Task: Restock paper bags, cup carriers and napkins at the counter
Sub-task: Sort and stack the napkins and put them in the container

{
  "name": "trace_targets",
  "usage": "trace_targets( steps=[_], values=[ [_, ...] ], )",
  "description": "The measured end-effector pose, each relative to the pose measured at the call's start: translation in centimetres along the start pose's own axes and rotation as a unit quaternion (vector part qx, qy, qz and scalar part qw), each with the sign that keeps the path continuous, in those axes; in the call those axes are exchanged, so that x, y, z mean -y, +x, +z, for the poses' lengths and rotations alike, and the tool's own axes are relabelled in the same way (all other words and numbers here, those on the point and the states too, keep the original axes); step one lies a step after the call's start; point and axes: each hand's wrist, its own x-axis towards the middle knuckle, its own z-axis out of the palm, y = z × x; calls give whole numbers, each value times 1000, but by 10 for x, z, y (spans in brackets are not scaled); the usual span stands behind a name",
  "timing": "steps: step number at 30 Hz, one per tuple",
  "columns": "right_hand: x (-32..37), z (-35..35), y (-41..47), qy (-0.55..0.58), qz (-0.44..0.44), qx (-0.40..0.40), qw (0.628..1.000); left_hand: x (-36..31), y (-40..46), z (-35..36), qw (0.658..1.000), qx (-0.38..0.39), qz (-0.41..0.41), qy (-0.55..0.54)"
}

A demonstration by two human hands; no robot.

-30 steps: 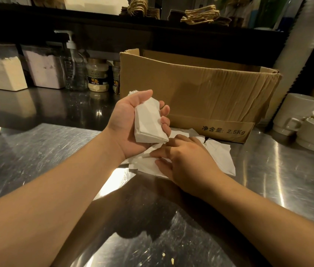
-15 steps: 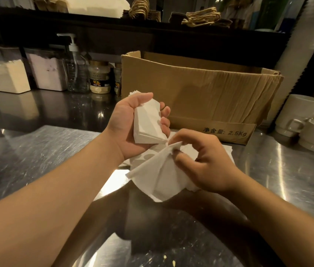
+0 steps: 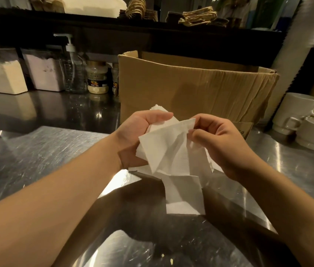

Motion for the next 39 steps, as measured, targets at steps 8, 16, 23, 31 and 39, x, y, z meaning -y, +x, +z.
trace_targets(
  steps=[8, 16, 23, 31, 39],
  values=[
    [0, 0, 1, -63, -4, -33, 997, 7, 3, 1, 997, 62, -12, 43],
    [-9, 4, 3, -154, -44, -86, 983, 12, 9, 0, 997, 2, -67, 40],
    [6, -22, -6, -195, -181, 111, 958, 6, 7, -2, 999, -9, -46, -5],
    [19, -11, -13, -449, -145, 193, 860, 3, 5, -6, 995, -90, -39, -19],
    [21, -11, -14, -456, -23, 258, 852, -3, 3, -7, 987, -80, 15, -138]
  ],
)
